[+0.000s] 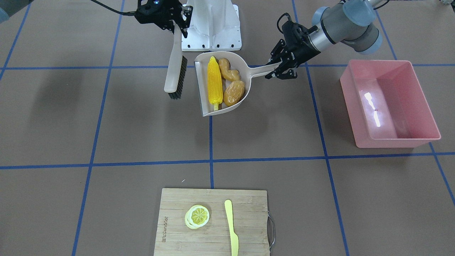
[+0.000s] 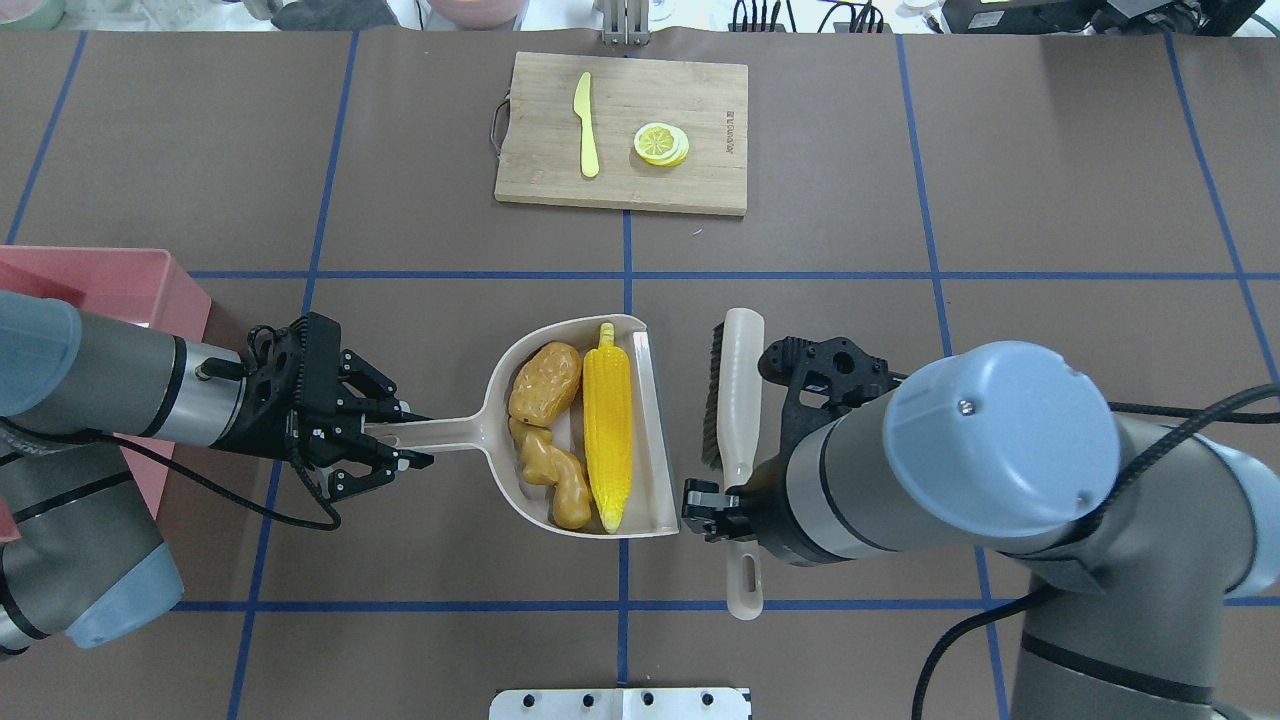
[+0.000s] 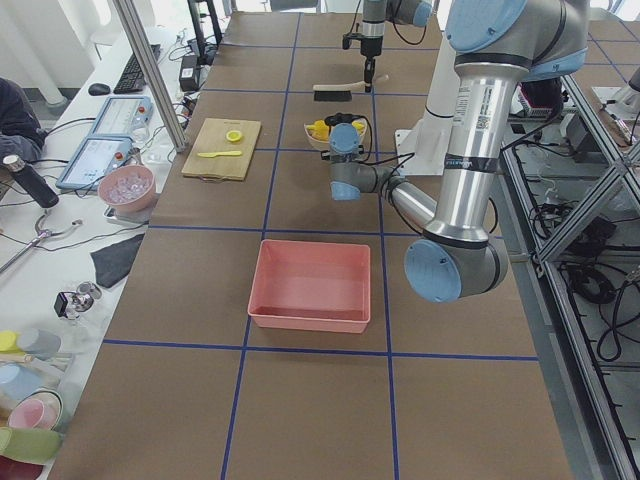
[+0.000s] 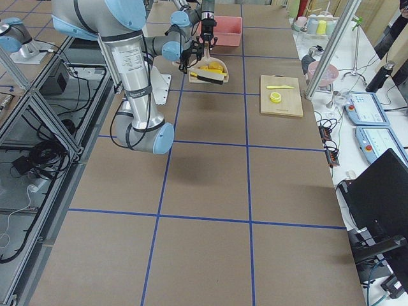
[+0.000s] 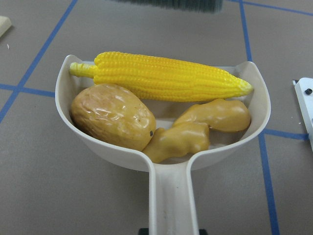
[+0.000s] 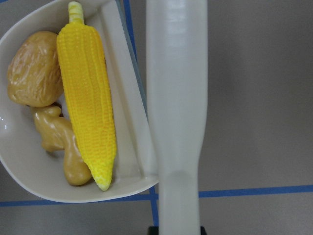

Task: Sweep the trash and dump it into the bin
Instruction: 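Lift the dustpan over the pink bin with the left gripper while the right withdraws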

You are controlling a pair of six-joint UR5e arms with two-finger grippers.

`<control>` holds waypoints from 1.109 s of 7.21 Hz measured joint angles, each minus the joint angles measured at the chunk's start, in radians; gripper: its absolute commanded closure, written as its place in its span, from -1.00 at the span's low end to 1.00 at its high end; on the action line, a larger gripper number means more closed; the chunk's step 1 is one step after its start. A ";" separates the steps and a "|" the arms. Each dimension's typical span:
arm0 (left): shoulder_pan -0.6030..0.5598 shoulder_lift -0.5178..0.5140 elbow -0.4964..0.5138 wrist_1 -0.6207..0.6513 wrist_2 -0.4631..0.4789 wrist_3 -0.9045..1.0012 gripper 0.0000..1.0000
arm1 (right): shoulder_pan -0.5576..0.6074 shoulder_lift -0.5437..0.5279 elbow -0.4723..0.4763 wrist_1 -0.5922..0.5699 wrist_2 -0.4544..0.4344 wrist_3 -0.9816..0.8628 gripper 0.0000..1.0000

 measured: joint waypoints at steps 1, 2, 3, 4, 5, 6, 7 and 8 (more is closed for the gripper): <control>-0.009 0.017 0.001 -0.053 0.002 -0.034 0.92 | 0.020 -0.016 0.056 -0.052 0.009 -0.008 1.00; -0.028 0.052 0.001 -0.121 0.005 -0.073 0.92 | 0.045 -0.033 0.111 -0.110 0.017 -0.040 1.00; -0.061 0.098 0.001 -0.194 0.007 -0.109 0.92 | 0.082 -0.062 0.164 -0.160 0.029 -0.099 1.00; -0.101 0.150 0.001 -0.264 0.007 -0.137 0.92 | 0.124 -0.102 0.199 -0.188 0.041 -0.167 1.00; -0.145 0.209 -0.001 -0.327 0.008 -0.152 0.92 | 0.166 -0.150 0.220 -0.200 0.047 -0.249 1.00; -0.197 0.280 -0.005 -0.388 0.008 -0.159 0.92 | 0.197 -0.200 0.232 -0.206 0.049 -0.334 1.00; -0.258 0.360 -0.005 -0.445 0.009 -0.162 0.92 | 0.213 -0.252 0.237 -0.203 0.047 -0.403 1.00; -0.324 0.441 -0.003 -0.491 0.009 -0.167 0.92 | 0.224 -0.309 0.238 -0.197 0.043 -0.477 1.00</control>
